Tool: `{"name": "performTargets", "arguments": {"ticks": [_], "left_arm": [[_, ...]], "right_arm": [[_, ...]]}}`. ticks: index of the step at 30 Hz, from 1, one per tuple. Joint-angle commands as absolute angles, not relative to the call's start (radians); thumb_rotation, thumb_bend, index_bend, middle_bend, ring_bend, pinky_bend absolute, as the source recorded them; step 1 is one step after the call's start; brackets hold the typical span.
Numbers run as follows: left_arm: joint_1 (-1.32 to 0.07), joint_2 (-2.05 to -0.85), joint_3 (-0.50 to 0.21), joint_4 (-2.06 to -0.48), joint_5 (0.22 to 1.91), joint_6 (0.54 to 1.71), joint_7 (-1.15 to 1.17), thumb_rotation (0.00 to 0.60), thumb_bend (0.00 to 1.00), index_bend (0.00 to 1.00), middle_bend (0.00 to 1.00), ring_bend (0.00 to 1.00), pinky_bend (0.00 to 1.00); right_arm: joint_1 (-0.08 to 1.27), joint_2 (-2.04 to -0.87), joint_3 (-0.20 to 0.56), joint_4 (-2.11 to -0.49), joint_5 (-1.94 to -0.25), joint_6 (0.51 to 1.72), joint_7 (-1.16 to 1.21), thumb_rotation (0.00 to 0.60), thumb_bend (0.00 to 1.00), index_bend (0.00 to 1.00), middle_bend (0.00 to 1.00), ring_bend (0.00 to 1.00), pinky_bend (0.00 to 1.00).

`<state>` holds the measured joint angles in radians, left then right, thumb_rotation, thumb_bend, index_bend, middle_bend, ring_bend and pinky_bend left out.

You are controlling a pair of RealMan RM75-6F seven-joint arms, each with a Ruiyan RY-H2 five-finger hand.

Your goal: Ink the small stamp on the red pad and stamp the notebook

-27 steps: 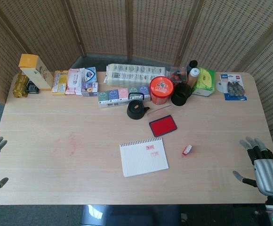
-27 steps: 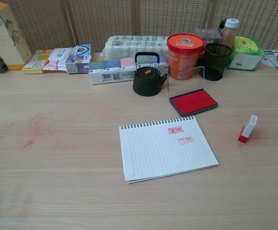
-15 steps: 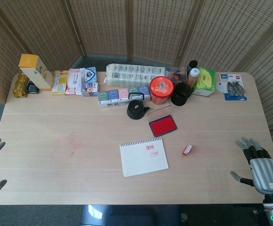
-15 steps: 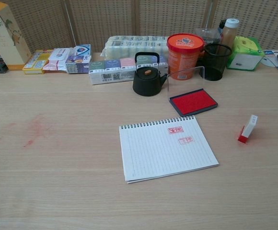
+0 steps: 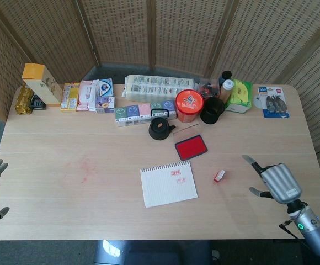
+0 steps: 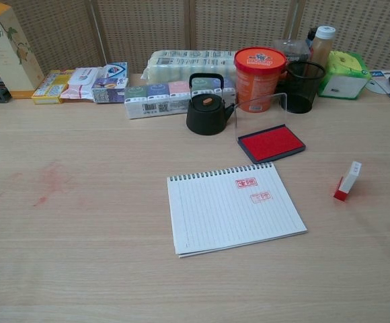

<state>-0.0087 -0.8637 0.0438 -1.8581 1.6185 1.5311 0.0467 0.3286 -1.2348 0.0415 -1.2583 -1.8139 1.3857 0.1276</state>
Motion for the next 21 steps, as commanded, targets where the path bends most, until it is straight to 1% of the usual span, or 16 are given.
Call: {"name": "performTargets", "arguments": {"ticks": [1, 3, 5, 9, 16, 21], "left_arm": [[-0.017, -0.87, 0.036, -1.858, 1.596, 1.513, 0.059, 0.6, 0.0, 0.0, 0.0, 0.0, 0.0], [-0.024, -0.875, 0.033, -1.858, 1.582, 1.498, 0.067, 0.6, 0.0, 0.0, 0.0, 0.0, 0.0], [-0.031, -0.88, 0.03, -1.857, 1.567, 1.482, 0.076, 0.6, 0.0, 0.0, 0.0, 0.0, 0.0], [-0.04, -0.887, 0.024, -1.857, 1.544, 1.462, 0.088, 0.6, 0.0, 0.0, 0.0, 0.0, 0.0], [-0.052, -0.897, 0.018, -1.855, 1.513, 1.435, 0.107, 0.6, 0.0, 0.0, 0.0, 0.0, 0.0], [-0.057, -0.901, 0.016, -1.855, 1.503, 1.426, 0.116, 0.6, 0.0, 0.0, 0.0, 0.0, 0.0]], "right_arm": [[0.4, -1.282, 0.02, -1.179, -1.875, 1.346, 0.186, 0.516, 0.16, 0.19, 0.94, 1.0, 1.0], [0.429, -1.296, 0.005, -1.155, -1.893, 1.32, 0.187, 0.517, 0.18, 0.21, 0.94, 1.0, 1.0], [0.458, -1.311, -0.012, -1.132, -1.905, 1.283, 0.189, 0.531, 0.19, 0.23, 0.94, 1.0, 1.0], [0.489, -1.342, -0.039, -1.082, -1.918, 1.247, 0.197, 0.597, 0.2, 0.26, 0.94, 1.0, 1.0], [0.53, -1.41, -0.063, -0.961, -1.932, 1.249, 0.195, 0.6, 0.22, 0.31, 0.94, 1.0, 1.0], [0.552, -1.446, -0.079, -0.915, -1.932, 1.245, 0.199, 0.6, 0.24, 0.32, 0.94, 1.0, 1.0]]}}
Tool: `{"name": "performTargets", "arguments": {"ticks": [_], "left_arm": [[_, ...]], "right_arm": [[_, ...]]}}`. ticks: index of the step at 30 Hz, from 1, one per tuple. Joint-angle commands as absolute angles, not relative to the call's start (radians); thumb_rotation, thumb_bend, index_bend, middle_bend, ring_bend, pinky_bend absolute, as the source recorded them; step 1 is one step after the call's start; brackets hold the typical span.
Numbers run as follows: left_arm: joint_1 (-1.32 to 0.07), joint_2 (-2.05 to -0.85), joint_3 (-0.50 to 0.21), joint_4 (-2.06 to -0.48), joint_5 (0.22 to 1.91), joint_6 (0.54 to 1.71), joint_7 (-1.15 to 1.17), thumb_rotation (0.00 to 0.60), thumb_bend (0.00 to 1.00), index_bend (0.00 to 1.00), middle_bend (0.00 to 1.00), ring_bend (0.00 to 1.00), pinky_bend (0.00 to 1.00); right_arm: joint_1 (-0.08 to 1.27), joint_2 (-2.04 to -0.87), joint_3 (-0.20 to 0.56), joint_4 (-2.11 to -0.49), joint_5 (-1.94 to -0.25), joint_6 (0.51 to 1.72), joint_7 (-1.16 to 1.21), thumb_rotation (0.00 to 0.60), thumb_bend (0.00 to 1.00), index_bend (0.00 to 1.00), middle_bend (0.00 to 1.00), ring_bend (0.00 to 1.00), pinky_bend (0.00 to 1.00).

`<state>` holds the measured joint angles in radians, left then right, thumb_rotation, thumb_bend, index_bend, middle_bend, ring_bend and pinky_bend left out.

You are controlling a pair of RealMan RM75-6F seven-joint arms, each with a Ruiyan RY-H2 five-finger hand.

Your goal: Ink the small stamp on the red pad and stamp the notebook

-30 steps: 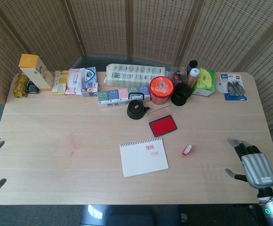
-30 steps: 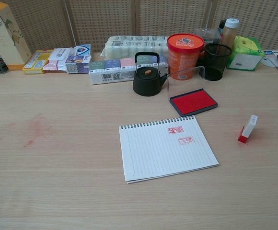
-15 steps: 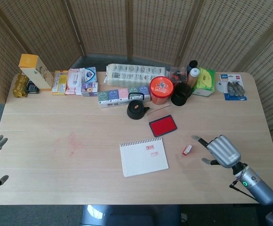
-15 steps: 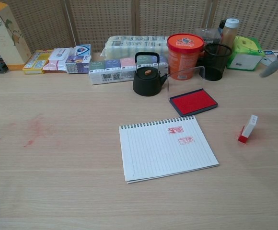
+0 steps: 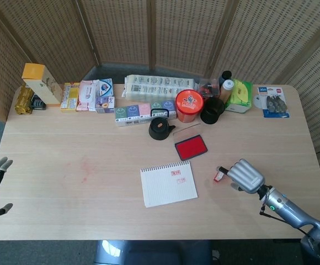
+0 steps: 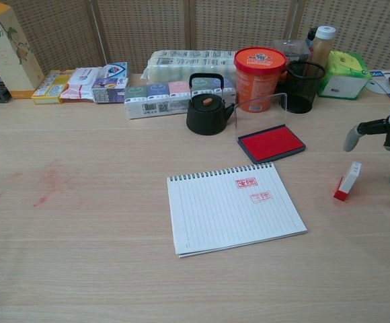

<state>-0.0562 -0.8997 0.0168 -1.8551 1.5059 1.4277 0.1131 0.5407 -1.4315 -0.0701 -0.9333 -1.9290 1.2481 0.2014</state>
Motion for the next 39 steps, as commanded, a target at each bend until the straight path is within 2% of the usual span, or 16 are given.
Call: {"name": "performTargets", "arguments": {"ticks": [1, 13, 39], "left_arm": [[-0.058, -0.902, 0.015, -1.854, 1.499, 1.425, 0.12, 0.6, 0.0, 0.0, 0.0, 0.0, 0.0], [-0.062, -0.901, 0.012, -1.853, 1.486, 1.42, 0.114, 0.6, 0.0, 0.0, 0.0, 0.0, 0.0], [-0.064, -0.898, 0.016, -1.851, 1.486, 1.417, 0.101, 0.6, 0.0, 0.0, 0.0, 0.0, 0.0]], "right_arm": [[0.559, -1.456, -0.083, -0.9, -1.933, 1.24, 0.196, 0.6, 0.24, 0.33, 0.94, 1.0, 1.0], [0.6, -1.498, -0.098, -0.865, -1.874, 1.176, 0.225, 0.6, 0.3, 0.37, 0.94, 1.0, 1.0], [0.635, -1.525, -0.126, -0.883, -1.818, 1.128, 0.19, 0.6, 0.31, 0.45, 0.94, 1.0, 1.0]]}}
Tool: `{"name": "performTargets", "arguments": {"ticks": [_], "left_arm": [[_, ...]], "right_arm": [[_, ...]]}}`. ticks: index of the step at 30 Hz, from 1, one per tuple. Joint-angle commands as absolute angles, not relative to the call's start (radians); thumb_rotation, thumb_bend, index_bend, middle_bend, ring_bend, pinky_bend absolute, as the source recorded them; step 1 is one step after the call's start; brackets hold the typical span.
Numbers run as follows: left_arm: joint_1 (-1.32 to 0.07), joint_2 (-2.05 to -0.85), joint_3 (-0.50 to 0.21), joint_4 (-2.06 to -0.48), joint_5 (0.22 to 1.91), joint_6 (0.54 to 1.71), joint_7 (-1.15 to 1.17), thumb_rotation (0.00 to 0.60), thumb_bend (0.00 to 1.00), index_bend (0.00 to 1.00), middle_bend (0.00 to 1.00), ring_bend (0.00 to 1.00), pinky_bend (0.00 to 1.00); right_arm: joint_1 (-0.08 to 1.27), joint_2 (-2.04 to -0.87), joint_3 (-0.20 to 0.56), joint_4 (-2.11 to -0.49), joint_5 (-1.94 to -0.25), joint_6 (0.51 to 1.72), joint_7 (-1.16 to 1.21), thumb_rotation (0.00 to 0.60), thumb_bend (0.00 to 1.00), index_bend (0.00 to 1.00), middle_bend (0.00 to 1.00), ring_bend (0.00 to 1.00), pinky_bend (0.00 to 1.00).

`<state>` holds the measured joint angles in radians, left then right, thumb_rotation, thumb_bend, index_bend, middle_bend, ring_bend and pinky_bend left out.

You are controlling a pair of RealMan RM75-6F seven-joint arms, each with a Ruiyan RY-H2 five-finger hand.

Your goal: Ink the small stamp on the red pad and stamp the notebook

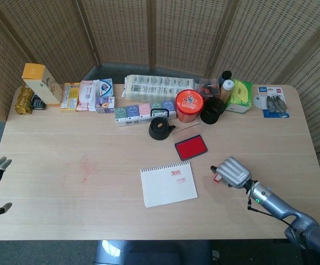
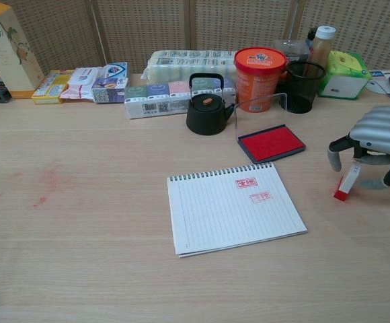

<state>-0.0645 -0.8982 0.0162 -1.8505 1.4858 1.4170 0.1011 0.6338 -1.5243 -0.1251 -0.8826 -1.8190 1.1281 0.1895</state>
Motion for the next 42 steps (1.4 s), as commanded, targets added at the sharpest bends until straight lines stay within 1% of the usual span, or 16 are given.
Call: {"name": "performTargets", "arguments": {"ticks": [1, 20, 28, 42], "left_arm": [[-0.064, -0.898, 0.016, -1.851, 1.486, 1.417, 0.101, 0.6, 0.0, 0.0, 0.0, 0.0, 0.0], [-0.065, -0.899, 0.019, -1.851, 1.487, 1.417, 0.103, 0.6, 0.0, 0.0, 0.0, 0.0, 0.0], [-0.064, -0.902, 0.021, -1.853, 1.489, 1.418, 0.111, 0.6, 0.0, 0.0, 0.0, 0.0, 0.0], [-0.064, -0.908, 0.023, -1.856, 1.491, 1.419, 0.121, 0.6, 0.0, 0.0, 0.0, 0.0, 0.0]], "right_arm": [[0.635, -1.525, -0.126, -0.883, -1.818, 1.128, 0.19, 0.6, 0.31, 0.45, 0.94, 1.0, 1.0], [0.642, -1.522, -0.139, -0.868, -1.802, 1.133, 0.204, 0.6, 0.33, 0.46, 0.94, 1.0, 1.0], [0.635, -1.528, -0.148, -0.858, -1.797, 1.16, 0.276, 0.6, 0.34, 0.47, 0.94, 1.0, 1.0], [0.625, -1.559, -0.161, -0.794, -1.794, 1.184, 0.358, 0.6, 0.36, 0.5, 0.94, 1.0, 1.0]]}}
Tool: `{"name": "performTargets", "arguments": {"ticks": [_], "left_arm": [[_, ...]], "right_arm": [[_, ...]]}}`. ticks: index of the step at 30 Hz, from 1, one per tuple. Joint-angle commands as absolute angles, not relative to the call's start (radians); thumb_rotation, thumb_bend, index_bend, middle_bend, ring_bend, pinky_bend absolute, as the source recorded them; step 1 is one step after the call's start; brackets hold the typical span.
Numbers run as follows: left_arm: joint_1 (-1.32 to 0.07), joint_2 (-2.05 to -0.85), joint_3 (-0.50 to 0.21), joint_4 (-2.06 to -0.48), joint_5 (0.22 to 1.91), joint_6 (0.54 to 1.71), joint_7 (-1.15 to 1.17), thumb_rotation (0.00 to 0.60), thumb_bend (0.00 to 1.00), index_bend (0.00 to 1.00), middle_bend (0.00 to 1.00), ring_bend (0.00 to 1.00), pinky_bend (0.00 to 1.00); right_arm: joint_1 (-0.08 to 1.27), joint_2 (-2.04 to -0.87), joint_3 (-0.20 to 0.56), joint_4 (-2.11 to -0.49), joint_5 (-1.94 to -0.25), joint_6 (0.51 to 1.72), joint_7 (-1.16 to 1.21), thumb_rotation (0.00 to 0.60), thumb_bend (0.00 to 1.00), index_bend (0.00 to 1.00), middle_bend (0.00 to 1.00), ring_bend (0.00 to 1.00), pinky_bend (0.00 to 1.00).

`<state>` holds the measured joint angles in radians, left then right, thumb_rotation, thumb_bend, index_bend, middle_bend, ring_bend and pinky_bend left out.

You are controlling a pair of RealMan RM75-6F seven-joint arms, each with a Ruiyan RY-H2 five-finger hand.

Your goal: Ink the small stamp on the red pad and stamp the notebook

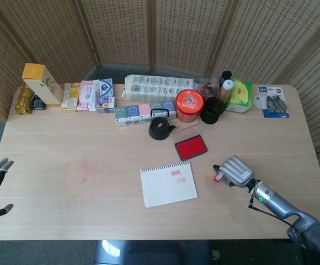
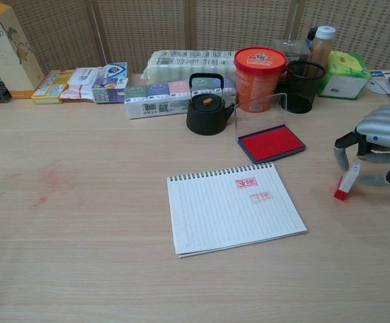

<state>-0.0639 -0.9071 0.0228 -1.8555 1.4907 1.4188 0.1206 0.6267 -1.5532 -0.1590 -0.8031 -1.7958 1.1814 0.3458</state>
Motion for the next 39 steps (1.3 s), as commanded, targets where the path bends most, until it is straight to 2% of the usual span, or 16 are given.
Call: {"name": "performTargets", "arguments": {"ticks": [1, 21, 30, 39], "left_arm": [[-0.064, -0.908, 0.023, -1.855, 1.491, 1.419, 0.122, 0.6, 0.0, 0.0, 0.0, 0.0, 0.0], [-0.067, -0.915, 0.024, -1.855, 1.488, 1.414, 0.136, 0.6, 0.0, 0.0, 0.0, 0.0, 0.0], [-0.068, -0.914, 0.027, -1.857, 1.49, 1.411, 0.137, 0.6, 0.0, 0.0, 0.0, 0.0, 0.0], [-0.063, -0.9, 0.029, -1.857, 1.503, 1.422, 0.102, 0.6, 0.0, 0.0, 0.0, 0.0, 0.0]], "right_arm": [[0.624, -1.561, -0.162, -0.79, -1.794, 1.185, 0.362, 0.6, 0.36, 0.5, 0.94, 1.0, 1.0], [0.612, -1.582, -0.162, -0.772, -1.774, 1.2, 0.444, 0.6, 0.42, 0.59, 0.94, 1.0, 1.0], [0.633, -1.498, -0.107, -0.968, -1.726, 1.184, 0.372, 0.6, 0.45, 0.61, 0.94, 1.0, 1.0], [0.695, -1.415, 0.02, -1.251, -1.596, 1.065, 0.049, 0.6, 0.45, 0.61, 0.94, 1.0, 1.0]]}}
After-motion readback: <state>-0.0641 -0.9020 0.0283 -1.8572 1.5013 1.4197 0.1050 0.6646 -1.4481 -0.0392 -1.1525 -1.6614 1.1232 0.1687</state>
